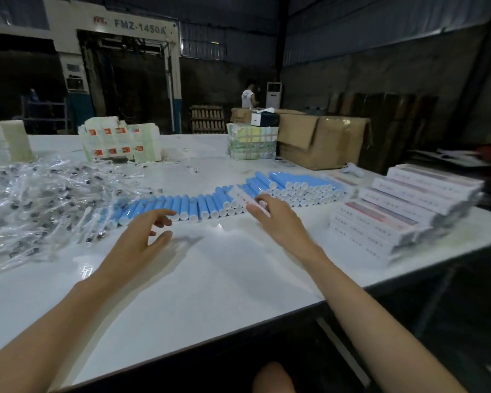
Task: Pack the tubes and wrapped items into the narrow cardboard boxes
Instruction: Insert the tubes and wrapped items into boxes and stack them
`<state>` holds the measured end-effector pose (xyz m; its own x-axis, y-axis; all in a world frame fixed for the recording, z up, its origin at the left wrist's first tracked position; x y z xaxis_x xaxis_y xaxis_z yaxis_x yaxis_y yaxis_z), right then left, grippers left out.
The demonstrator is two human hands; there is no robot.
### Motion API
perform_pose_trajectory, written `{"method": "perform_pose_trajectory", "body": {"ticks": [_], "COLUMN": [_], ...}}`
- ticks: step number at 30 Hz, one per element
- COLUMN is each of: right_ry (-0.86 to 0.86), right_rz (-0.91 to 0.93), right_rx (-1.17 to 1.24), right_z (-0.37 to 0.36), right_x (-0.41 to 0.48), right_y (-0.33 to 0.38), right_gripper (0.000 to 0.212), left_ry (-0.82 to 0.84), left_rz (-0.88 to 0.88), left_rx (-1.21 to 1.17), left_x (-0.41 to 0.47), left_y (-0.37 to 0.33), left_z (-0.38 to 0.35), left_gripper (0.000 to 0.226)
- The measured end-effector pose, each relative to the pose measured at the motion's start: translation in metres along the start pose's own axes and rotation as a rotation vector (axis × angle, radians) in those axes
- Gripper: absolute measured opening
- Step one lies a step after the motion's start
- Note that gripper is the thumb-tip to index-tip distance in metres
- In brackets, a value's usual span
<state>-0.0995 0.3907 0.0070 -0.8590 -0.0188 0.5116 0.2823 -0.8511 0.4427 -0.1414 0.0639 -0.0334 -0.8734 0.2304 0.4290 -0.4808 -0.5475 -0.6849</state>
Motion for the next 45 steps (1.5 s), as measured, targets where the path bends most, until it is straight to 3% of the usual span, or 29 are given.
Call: {"method": "perform_pose_trajectory", "body": {"ticks": [5, 8, 15, 30, 33, 36, 42, 45], "right_ry": [-0.175, -0.192, -0.095, -0.095, -0.188, -0.271, -0.125, -0.057], "right_rz": [-0.062, -0.111, -0.259, -0.274, -0.203, 0.028, 0.145, 0.13], "right_rx": [-0.692, -0.936, -1.07, -1.055, -0.99, -0.807, 0.005, 0.371], "right_z": [0.086, 0.126, 0.152, 0.154, 0.143, 0.109, -0.013, -0.075], "right_x": [-0.027, -0.038, -0.061, -0.056, -0.05, -0.03, 0.029, 0.048], "right_y": [-0.076, -0.098, -0.114, -0.113, -0.093, -0.052, 0.055, 0.098], "right_gripper": [0.053, 0.054, 0.051, 0.044, 0.038, 0.021, 0.021, 0.017], "left_ry": [-0.005, 0.014, 0.038, 0.073, 0.087, 0.094, -0.079, -0.171], "left_rz": [-0.055, -0.066, -0.081, -0.087, -0.081, -0.057, 0.071, 0.139], "left_rx": [0.07, 0.106, 0.121, 0.155, 0.159, 0.156, 0.139, 0.191], "left_x": [0.002, 0.006, 0.01, 0.004, 0.005, 0.005, -0.001, -0.001], "left_y": [0.001, 0.005, 0.013, 0.004, 0.003, 0.001, -0.003, -0.004], "left_z": [0.0, 0.001, 0.002, 0.004, 0.002, 0.0, 0.007, 0.014], "left_gripper": [0.034, 0.032, 0.03, 0.034, 0.034, 0.031, 0.009, 0.016]}}
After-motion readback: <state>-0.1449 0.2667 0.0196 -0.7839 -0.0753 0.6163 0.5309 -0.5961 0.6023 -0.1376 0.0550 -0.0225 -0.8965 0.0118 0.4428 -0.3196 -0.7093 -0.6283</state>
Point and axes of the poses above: each hand's wrist, its own x-axis towards the middle knuckle, its own z-axis out of the back of the hand, y = z × x, the point moved 1 cm from there along x, towards the middle knuckle, and after that the axes turned 12 degrees about z, right-handed, at the moved point
